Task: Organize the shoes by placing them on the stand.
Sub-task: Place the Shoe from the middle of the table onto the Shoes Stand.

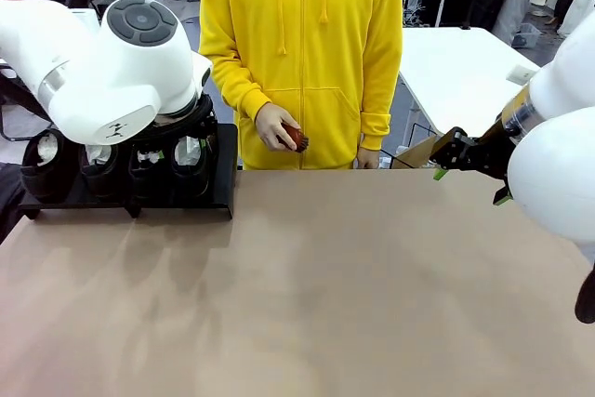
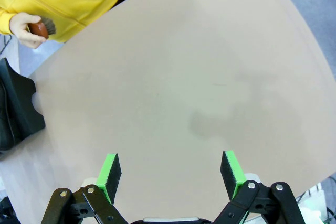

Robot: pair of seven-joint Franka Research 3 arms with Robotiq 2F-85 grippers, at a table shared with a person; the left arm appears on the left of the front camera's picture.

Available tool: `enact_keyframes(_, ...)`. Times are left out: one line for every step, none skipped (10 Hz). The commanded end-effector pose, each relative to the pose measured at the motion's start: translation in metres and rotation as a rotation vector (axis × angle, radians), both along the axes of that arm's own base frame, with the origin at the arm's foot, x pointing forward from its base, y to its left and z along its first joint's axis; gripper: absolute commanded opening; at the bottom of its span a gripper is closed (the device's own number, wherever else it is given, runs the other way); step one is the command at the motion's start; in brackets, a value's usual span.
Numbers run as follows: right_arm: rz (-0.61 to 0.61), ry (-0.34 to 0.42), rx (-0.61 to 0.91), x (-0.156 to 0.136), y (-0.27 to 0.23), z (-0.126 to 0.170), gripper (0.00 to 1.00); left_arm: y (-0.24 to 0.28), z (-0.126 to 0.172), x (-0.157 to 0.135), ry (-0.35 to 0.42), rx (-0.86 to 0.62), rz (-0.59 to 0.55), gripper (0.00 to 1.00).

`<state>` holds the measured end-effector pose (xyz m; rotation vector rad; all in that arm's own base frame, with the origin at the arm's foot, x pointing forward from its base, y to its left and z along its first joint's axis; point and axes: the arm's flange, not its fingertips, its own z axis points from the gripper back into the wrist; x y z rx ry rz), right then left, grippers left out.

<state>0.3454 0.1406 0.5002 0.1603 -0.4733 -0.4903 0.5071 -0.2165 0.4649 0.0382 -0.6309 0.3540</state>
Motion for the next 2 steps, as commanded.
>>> enact_keyframes(0.02,-0.011,0.004,0.0023,-0.0024,0.0014,1.0,-0.0006,0.0008,0.002,-0.011,0.014,-0.009,0.84)
enact_keyframes(0.02,-0.011,0.004,0.0023,-0.0024,0.0014,1.0,-0.0006,0.0008,0.002,-0.011,0.014,-0.009,0.84)
